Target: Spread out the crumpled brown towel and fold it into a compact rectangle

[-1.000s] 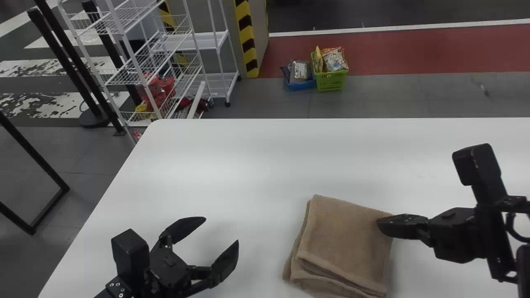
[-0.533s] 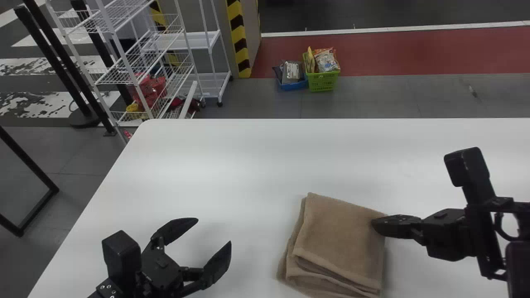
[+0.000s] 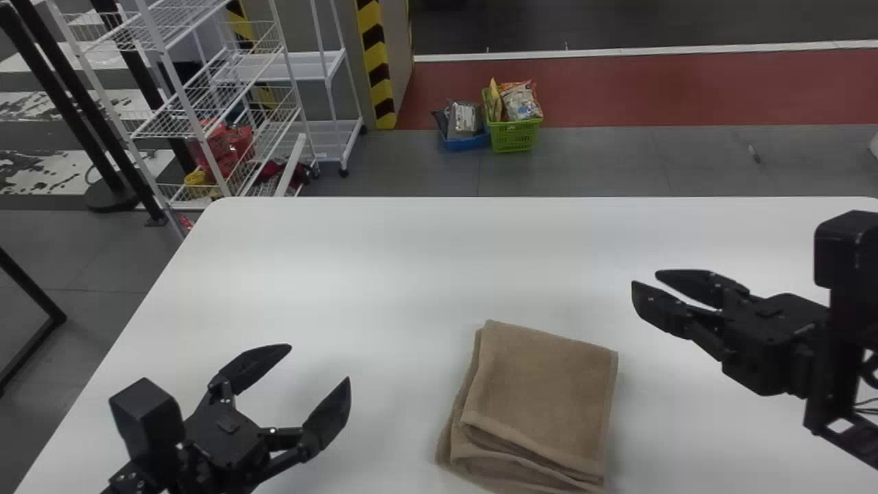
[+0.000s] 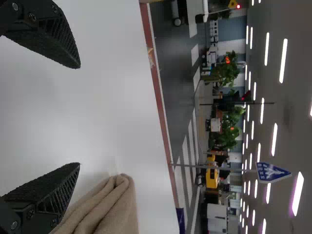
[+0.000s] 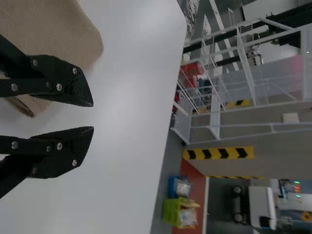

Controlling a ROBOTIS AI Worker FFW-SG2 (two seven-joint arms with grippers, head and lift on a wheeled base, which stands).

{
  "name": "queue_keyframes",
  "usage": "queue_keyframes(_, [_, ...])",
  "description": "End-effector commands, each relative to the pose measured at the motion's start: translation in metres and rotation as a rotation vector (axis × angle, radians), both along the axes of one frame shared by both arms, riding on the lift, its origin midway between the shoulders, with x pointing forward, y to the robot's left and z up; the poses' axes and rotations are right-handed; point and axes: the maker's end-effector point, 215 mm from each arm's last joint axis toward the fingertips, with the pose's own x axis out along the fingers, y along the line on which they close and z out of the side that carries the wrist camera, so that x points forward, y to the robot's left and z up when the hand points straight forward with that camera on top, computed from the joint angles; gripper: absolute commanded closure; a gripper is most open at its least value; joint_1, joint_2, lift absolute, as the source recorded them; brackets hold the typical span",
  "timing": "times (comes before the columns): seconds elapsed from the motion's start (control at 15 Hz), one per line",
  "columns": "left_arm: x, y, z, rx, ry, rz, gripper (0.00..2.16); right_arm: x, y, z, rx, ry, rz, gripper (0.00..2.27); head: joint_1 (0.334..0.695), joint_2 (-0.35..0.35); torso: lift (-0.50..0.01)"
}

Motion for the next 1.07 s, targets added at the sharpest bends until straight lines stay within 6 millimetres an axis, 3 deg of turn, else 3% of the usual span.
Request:
queue_keyframes(0.0, [0.0, 0.03, 0.026, -0.114, -0.058, 0.077, 0.1, -0.007, 0.002, 0.021, -0.016, -0.183, -0.007, 0.06, 0.695, 0.126, -0.127])
queue_keyframes(0.2, [-0.005, 0.066, 0.055, -0.146, -0.167, 0.156, 0.08, -0.025, -0.007, 0.011, -0.027, -0.257, -0.027, 0.06, 0.695, 0.162, -0.127])
queue_keyframes(0.33, [-0.004, 0.084, 0.049, -0.148, -0.159, 0.22, 0.05, -0.034, -0.034, 0.009, -0.022, -0.31, -0.065, 0.06, 0.695, 0.197, -0.127])
queue_keyframes(0.53, [-0.001, 0.094, 0.035, -0.09, -0.125, 0.26, 0.03, -0.056, -0.069, 0.019, -0.051, -0.388, -0.084, 0.06, 0.695, 0.198, -0.127])
queue_keyframes(0.67, [-0.003, 0.104, 0.025, -0.086, -0.077, 0.273, 0.03, -0.064, -0.09, 0.014, -0.076, -0.373, -0.095, 0.06, 0.695, 0.184, -0.127])
queue_keyframes(0.8, [-0.004, 0.107, 0.017, -0.068, -0.052, 0.275, 0.03, -0.068, -0.093, 0.005, -0.076, -0.356, -0.102, 0.06, 0.695, 0.165, -0.127])
queue_keyframes(1.0, [-0.007, 0.094, 0.014, -0.046, -0.042, 0.206, 0.03, -0.066, -0.097, -0.003, -0.074, -0.35, -0.135, 0.06, 0.695, 0.147, -0.127])
